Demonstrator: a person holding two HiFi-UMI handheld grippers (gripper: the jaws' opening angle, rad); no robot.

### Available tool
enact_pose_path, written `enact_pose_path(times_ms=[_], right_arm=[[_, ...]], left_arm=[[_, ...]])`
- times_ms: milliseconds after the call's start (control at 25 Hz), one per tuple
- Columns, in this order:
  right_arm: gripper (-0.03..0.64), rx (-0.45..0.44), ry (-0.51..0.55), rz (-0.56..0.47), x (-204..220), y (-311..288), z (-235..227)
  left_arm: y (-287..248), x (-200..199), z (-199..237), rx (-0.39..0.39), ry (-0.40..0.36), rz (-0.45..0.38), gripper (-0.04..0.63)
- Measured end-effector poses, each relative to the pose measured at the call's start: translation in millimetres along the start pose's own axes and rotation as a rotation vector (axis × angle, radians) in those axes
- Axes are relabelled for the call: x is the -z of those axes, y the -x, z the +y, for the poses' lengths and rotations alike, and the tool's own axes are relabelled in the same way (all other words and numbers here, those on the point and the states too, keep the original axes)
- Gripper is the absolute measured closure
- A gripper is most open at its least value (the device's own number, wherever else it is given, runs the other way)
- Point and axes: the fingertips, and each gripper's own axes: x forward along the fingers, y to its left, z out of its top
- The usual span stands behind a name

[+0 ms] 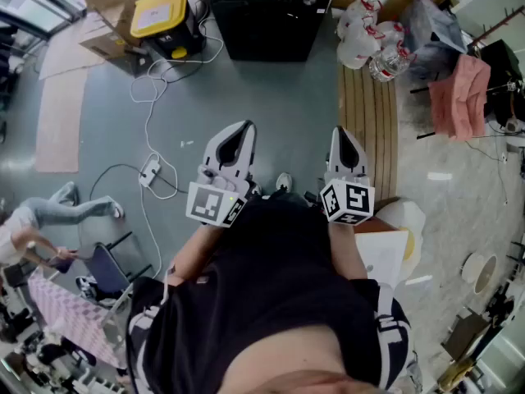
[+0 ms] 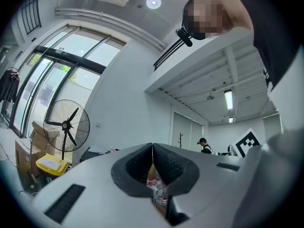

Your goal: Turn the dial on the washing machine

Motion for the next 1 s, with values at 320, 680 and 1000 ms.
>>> enact_pose_path(times_ms=[320, 680, 1000], right_arm=[[0.592, -0.003, 0.004, -0.002, 3.0, 7.6, 5.8], [0.586, -0.024, -0.025, -0.029, 1.3, 2.9, 20.2], [0.471, -0.033, -0.055, 0.019, 19.5, -9.8, 40.9]], left_arm=[[10.8, 0.5, -1.6, -0.001, -0.003, -0.006, 0.572], [22.2, -0.5, 8.8, 0.001, 0.009, -0.003, 0.572], [34.9, 11.2, 26.5, 0.027, 0.033, 0.017, 0.572]])
